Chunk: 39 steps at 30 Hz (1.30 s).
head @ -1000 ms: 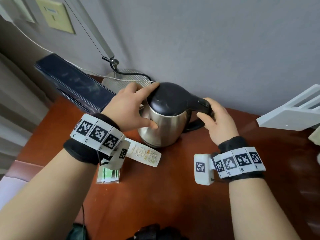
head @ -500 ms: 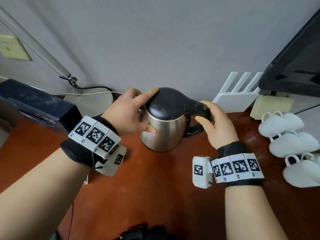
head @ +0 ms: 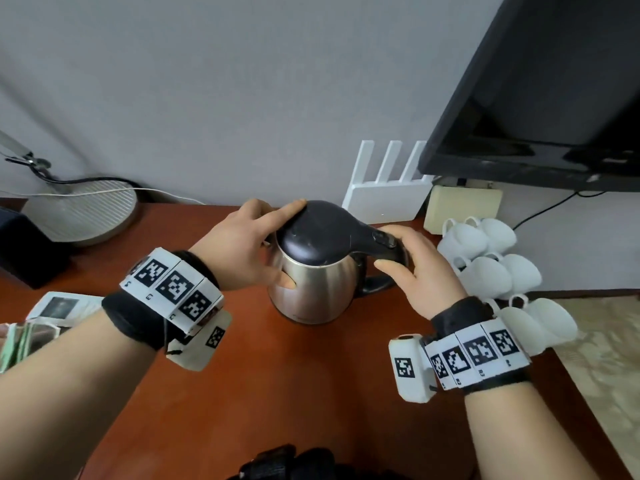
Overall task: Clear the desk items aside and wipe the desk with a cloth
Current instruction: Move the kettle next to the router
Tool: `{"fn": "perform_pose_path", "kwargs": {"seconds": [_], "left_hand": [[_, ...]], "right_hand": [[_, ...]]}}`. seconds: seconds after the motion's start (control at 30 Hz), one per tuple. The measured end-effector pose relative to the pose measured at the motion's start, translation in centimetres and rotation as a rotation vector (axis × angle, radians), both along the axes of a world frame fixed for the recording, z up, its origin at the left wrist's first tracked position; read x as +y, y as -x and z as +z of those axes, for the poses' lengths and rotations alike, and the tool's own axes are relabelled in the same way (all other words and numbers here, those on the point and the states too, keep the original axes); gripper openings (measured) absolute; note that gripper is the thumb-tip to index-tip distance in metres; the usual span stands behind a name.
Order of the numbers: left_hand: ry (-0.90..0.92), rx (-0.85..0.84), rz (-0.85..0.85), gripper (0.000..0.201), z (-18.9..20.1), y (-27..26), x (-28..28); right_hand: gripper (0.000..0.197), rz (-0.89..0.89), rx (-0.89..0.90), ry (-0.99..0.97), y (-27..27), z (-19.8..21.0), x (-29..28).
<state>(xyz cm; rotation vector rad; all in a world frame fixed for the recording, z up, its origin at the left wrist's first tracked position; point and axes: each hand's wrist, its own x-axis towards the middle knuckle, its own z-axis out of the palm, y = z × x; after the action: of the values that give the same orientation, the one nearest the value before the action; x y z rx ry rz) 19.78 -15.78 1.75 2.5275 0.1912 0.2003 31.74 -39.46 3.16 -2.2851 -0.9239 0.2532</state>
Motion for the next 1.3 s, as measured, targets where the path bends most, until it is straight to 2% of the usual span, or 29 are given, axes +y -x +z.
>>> {"fn": "perform_pose_path", "kwargs": {"seconds": [0.23,0.37,0.47,0.8,1.3], "left_hand": [[0.016,0.062,0.053,0.117,-1.8,-6.0,-4.6],[0.016,0.128,0.083,0.123,-2.6,-9.4,-5.9],[0.007,0.140,0.114,0.120,-3.0,-11.9,-6.7],[-0.053,0.223,0.186,0.111,-4.5,-19.1,-8.0],[-0.159,0.333,0.110,0.102,-4.5,-23.4,-8.9]], "right_hand": [[0.048,0.198,0.061,0.148,-8.4,-0.2,-3.6],[0.055,0.280,0.116,0.249,-12.9,0.0,-4.1],[0.056,0.308,0.077,0.306,-16.0,-0.1,-3.9],[0.056,0.256,0.070,0.334,-23.3,-2.5,-3.4],[0.059,0.167,0.102,0.416,-26.5,-3.8,-3.9]]}}
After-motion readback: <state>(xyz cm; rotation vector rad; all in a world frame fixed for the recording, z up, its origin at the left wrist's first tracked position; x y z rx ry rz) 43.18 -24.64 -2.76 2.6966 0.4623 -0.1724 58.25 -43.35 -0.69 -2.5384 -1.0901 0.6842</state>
